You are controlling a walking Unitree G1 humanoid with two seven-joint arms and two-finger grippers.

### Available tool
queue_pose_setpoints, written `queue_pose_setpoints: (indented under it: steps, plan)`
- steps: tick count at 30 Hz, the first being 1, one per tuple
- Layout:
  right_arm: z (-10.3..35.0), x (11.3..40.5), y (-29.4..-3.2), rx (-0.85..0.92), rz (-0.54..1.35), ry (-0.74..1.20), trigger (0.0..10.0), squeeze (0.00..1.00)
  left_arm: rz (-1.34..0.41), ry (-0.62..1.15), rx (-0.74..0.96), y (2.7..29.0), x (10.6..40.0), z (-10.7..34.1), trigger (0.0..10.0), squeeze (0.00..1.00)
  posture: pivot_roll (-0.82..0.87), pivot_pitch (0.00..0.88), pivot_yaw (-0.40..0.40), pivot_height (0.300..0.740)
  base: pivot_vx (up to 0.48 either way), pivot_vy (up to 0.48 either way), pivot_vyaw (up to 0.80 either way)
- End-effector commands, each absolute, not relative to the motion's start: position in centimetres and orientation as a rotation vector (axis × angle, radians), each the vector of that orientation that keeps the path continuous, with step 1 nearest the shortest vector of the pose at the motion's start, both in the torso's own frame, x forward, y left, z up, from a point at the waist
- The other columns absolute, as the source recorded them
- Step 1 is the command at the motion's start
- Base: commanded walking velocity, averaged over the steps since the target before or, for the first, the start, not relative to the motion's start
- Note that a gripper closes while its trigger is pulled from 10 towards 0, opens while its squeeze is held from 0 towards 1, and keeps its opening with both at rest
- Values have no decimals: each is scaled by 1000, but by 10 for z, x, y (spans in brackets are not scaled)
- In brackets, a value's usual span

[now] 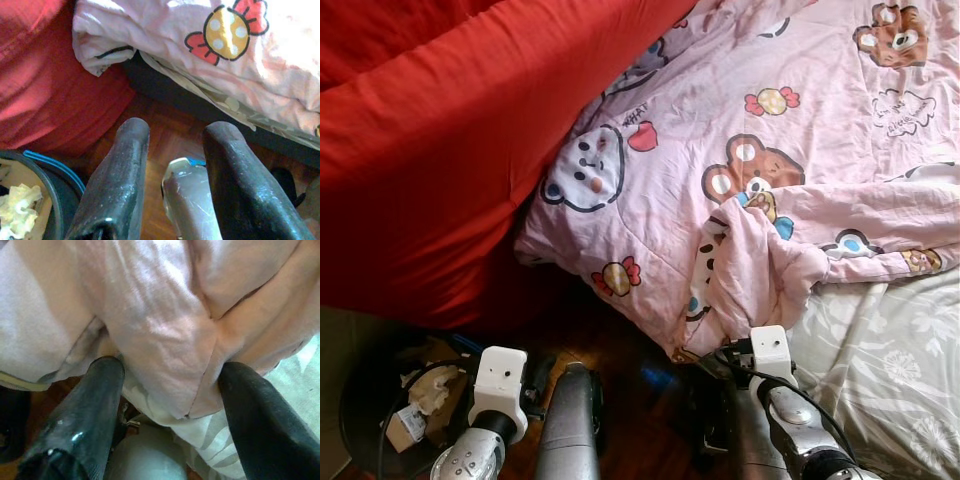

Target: Clean up the room

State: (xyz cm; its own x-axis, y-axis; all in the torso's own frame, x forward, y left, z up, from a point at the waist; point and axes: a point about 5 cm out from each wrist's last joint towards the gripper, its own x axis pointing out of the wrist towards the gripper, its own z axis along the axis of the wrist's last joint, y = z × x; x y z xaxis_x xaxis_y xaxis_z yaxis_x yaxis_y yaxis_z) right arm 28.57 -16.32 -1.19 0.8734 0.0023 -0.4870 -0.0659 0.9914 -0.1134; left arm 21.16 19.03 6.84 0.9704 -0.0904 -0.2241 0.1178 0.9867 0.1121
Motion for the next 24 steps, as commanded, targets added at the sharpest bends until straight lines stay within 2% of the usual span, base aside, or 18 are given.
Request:
queue_pose_setpoints:
  steps: [1, 15, 21, 24]
  plan:
    - [-24, 273, -160, -119, 43, 557, 0, 0, -94, 281, 131, 193, 200, 59, 10000, 0, 159, 505, 71, 651, 0, 0, 0]
    - [-19, 279, -165, -183, 29, 547, 0, 0, -86, 291, 134, 192, 203, 57, 10000, 0, 162, 487, 64, 651, 0, 0, 0]
    - [-17, 281, -169, -216, 19, 544, 0, 0, -79, 292, 136, 192, 208, 54, 10000, 0, 159, 465, 59, 651, 0, 0, 0]
    - [-15, 283, -175, -226, 13, 540, 0, 0, -73, 289, 134, 193, 215, 52, 10000, 0, 151, 425, 47, 651, 0, 0, 0]
